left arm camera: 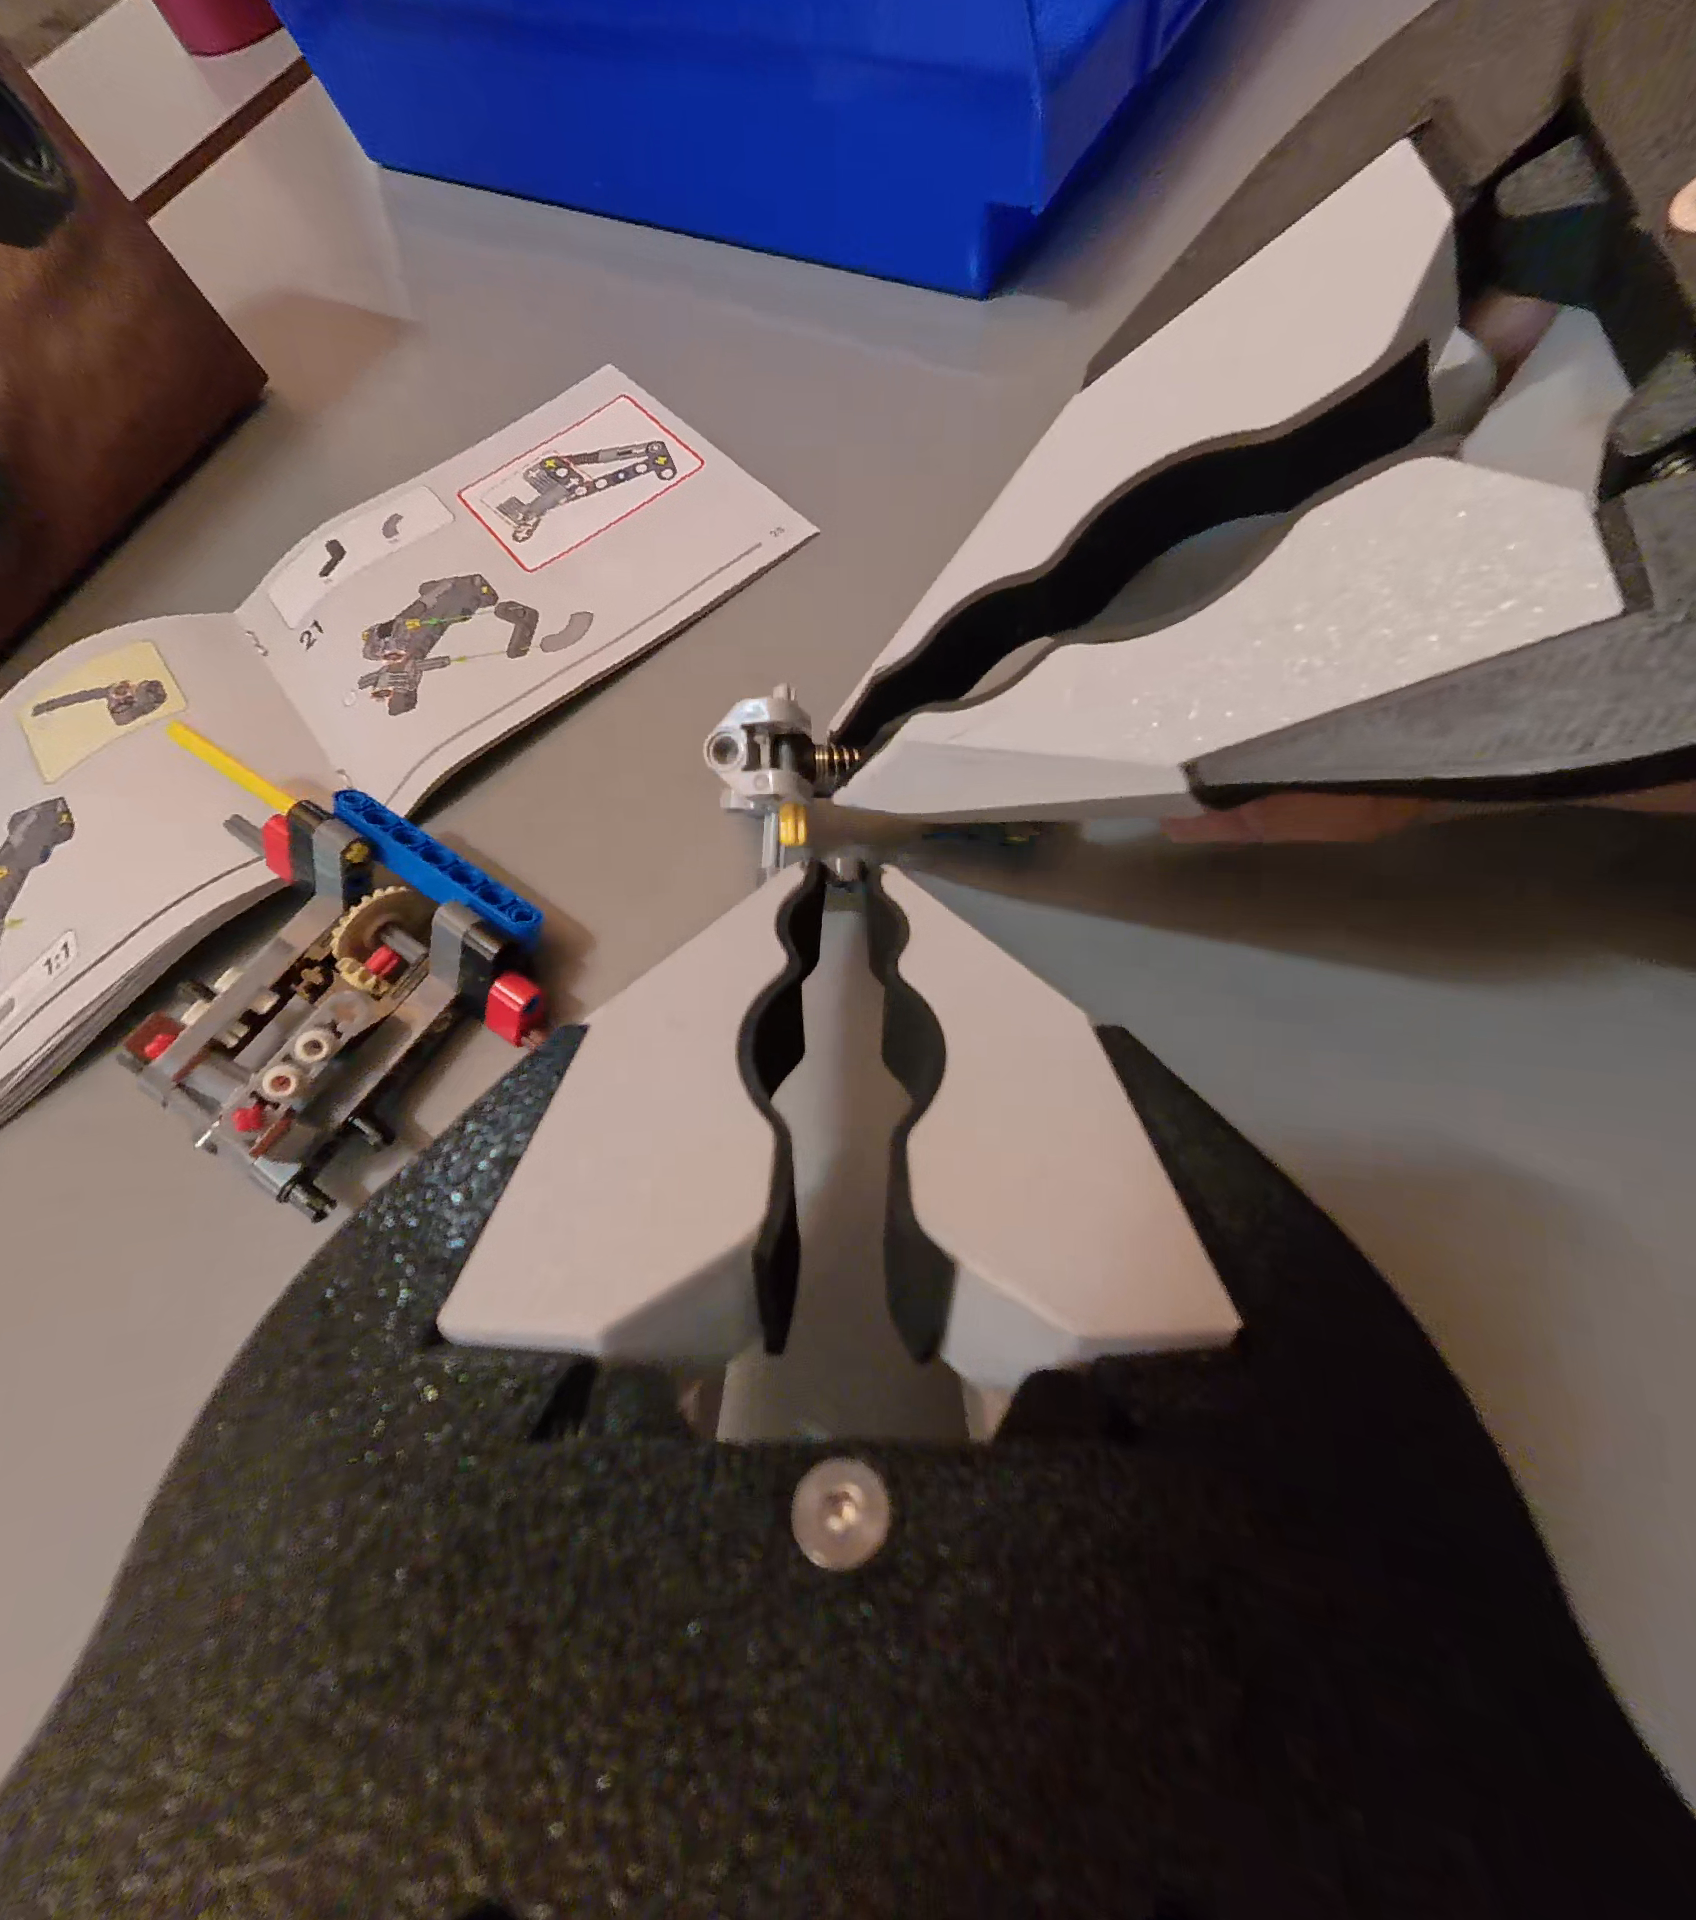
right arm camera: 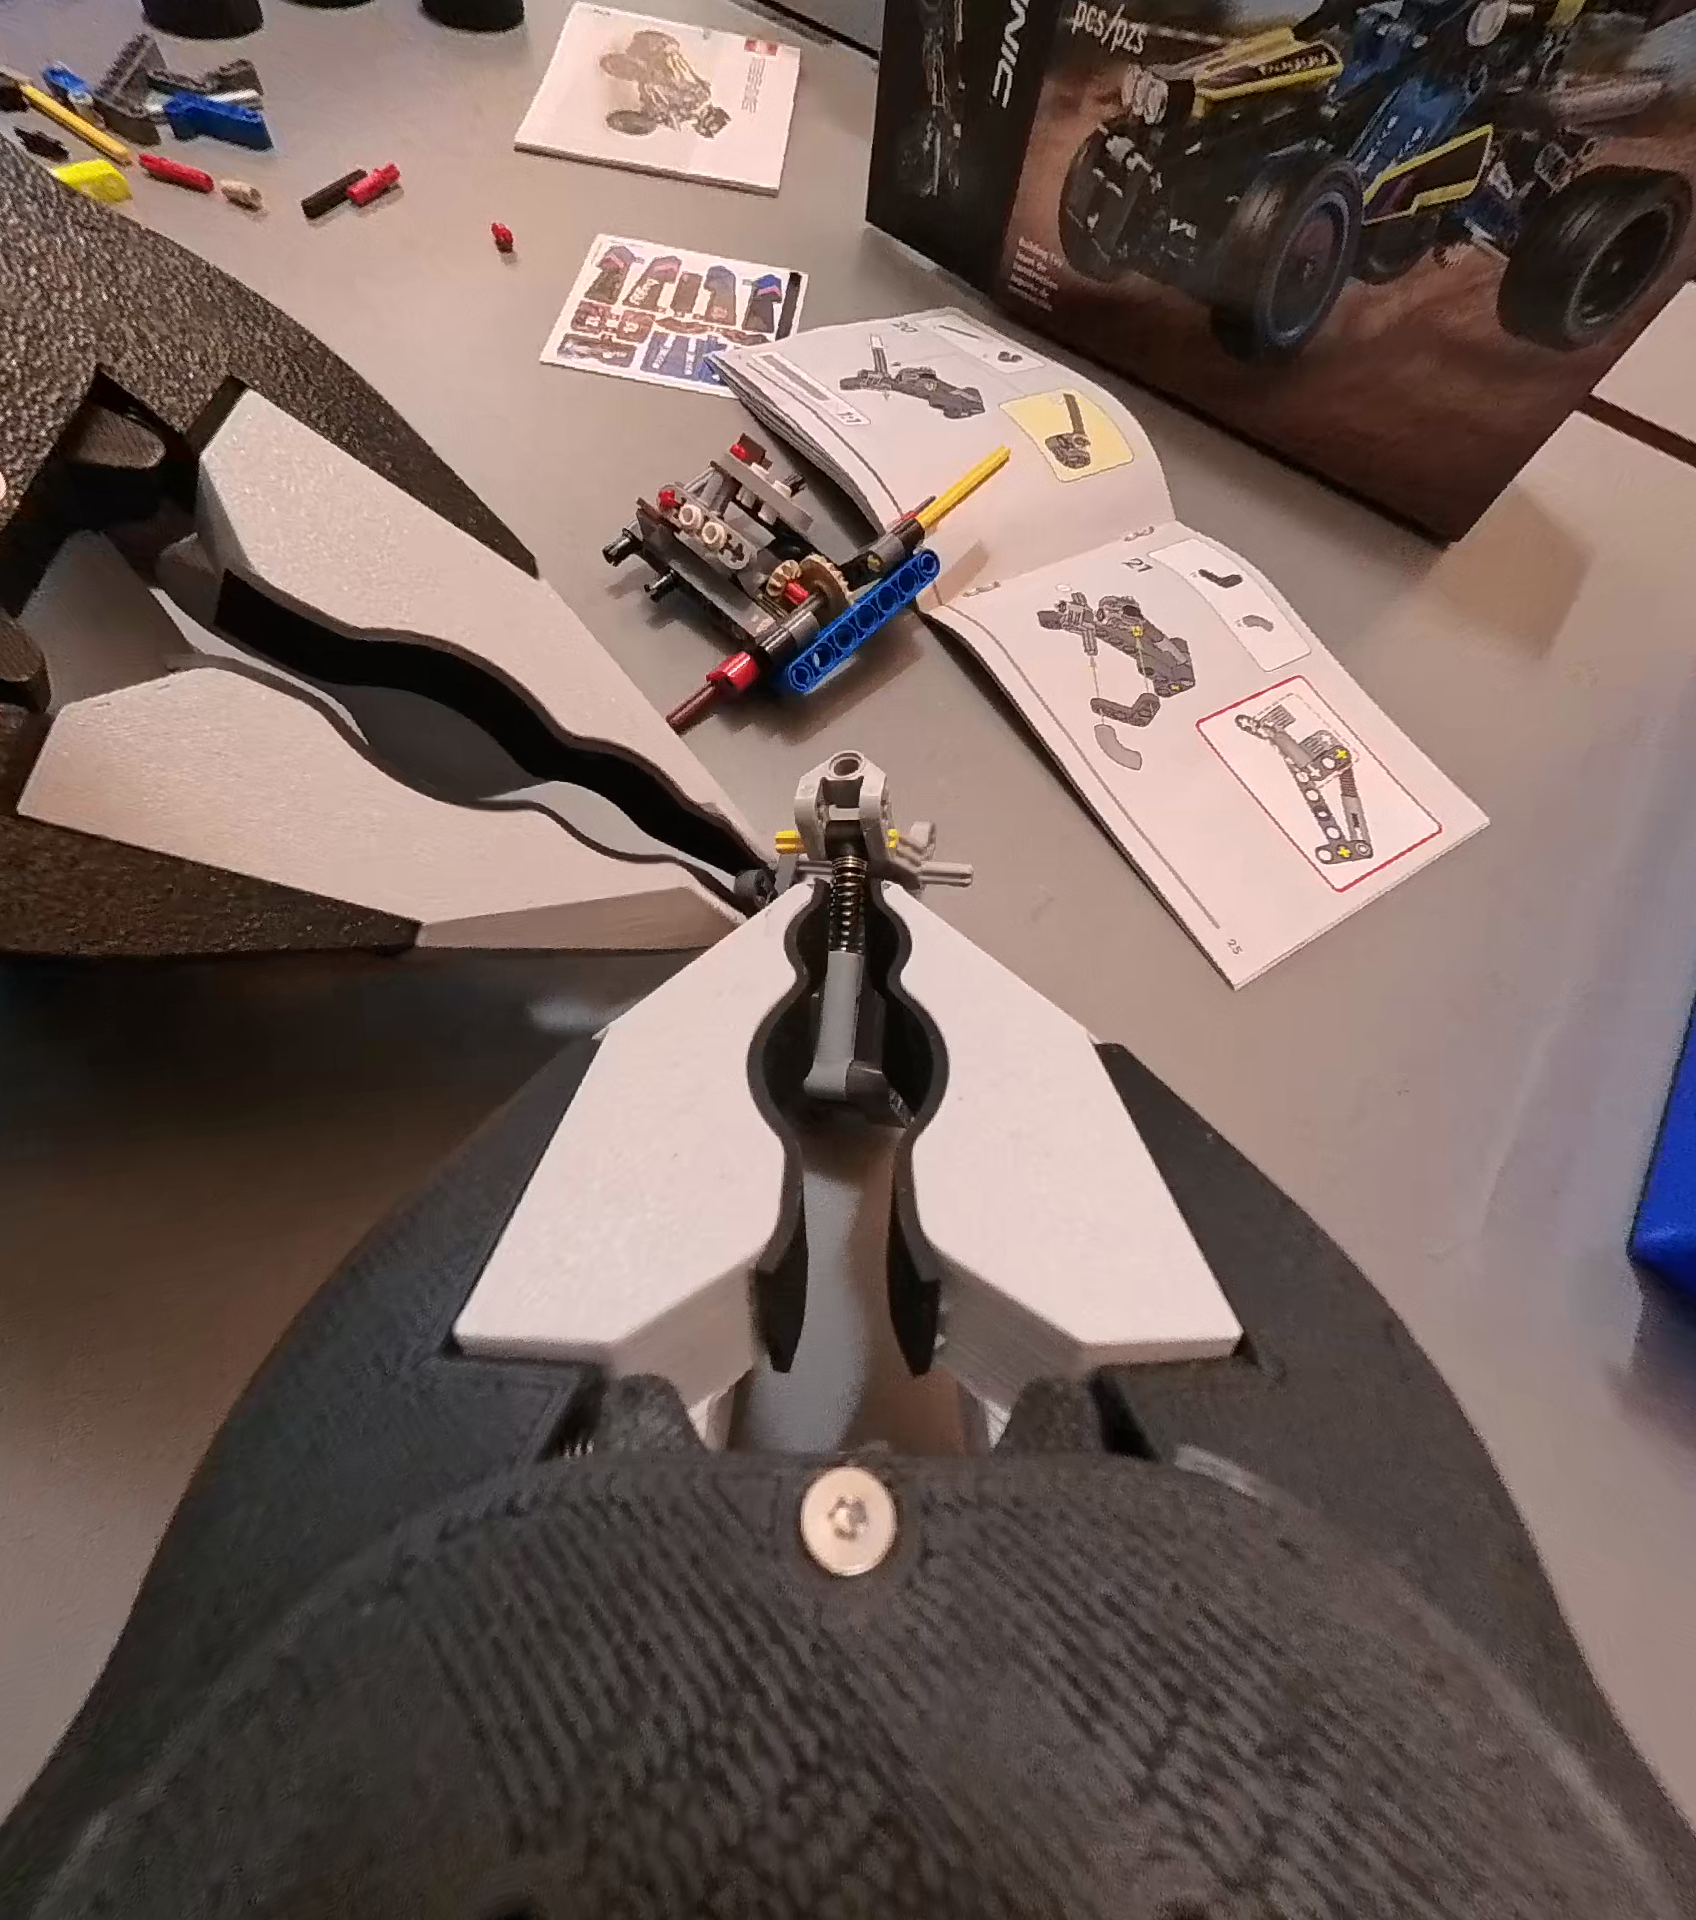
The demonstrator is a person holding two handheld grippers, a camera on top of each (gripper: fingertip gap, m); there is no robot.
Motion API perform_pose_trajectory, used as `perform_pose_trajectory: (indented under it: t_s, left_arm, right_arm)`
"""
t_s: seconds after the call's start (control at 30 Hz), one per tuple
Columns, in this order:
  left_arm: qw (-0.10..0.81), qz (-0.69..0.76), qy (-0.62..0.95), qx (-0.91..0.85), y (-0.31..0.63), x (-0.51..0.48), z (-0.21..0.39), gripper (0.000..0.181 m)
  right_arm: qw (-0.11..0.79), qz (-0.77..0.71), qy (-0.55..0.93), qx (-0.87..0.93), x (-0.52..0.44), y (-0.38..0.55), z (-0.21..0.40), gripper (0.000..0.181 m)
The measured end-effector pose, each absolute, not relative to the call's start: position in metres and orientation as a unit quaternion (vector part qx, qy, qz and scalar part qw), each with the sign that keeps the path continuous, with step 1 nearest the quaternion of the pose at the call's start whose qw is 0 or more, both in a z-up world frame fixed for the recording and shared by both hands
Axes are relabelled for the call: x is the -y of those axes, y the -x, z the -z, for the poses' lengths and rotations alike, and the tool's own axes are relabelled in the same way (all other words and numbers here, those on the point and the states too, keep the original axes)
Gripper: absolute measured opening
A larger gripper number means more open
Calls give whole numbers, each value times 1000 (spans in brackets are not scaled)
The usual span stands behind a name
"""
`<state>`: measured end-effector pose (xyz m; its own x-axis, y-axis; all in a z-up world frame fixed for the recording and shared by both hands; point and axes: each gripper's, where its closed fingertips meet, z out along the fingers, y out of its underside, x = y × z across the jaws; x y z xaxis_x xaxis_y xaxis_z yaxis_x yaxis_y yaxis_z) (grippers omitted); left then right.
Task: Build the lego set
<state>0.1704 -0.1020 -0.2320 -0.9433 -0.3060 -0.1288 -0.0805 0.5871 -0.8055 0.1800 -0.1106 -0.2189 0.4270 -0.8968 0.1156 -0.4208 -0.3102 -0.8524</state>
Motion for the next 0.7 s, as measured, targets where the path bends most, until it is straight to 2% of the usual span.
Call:
perform_pose_trajectory:
  t_s: [0.7]
  left_arm:
    - [95,479,117,-865,-175,107,221,5]
  right_arm:
    - [464,183,752,-430,111,-172,210,4]
